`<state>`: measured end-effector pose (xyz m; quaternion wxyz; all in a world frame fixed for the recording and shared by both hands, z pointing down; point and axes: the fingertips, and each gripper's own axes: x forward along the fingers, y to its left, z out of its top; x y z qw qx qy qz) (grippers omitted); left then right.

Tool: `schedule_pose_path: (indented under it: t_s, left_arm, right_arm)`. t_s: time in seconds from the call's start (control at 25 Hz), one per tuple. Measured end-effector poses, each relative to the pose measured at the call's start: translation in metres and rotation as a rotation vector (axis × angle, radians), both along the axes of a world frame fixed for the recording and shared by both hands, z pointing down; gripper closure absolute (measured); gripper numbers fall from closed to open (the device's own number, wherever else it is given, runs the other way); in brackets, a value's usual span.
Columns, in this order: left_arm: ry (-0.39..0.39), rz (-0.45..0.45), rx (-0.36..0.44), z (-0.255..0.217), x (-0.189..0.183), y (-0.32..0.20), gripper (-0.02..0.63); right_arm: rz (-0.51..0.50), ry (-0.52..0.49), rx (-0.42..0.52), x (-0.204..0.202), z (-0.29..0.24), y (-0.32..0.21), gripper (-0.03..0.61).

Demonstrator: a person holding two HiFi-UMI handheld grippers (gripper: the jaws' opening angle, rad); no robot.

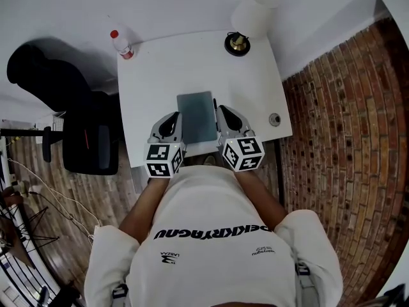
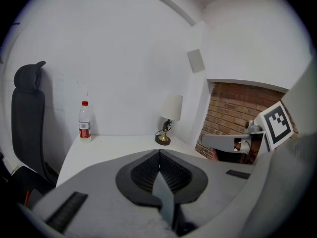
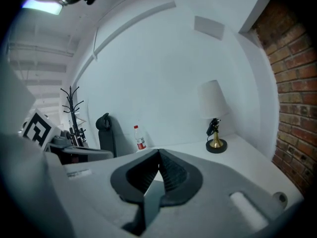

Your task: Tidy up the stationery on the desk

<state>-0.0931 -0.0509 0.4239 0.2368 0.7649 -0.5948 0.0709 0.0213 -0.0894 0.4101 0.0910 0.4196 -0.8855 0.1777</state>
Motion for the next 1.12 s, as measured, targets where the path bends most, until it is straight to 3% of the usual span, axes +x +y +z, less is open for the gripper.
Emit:
schedule_pose_path:
  t_s: [0.4,1.12]
  left_arm:
    - [-0.031,0.038,0.064,-0.015,0.012,0.008,0.615]
    - [-0.03,0.023,0.062,-0.013,0.011,0.017,0.615]
  right_arm:
    - [-0.016,0.008,0.044,-0.002,-0.009,0.013,0.581]
    - [-0.017,0.02,0.035,0.001,-0.003,0.02,0.581]
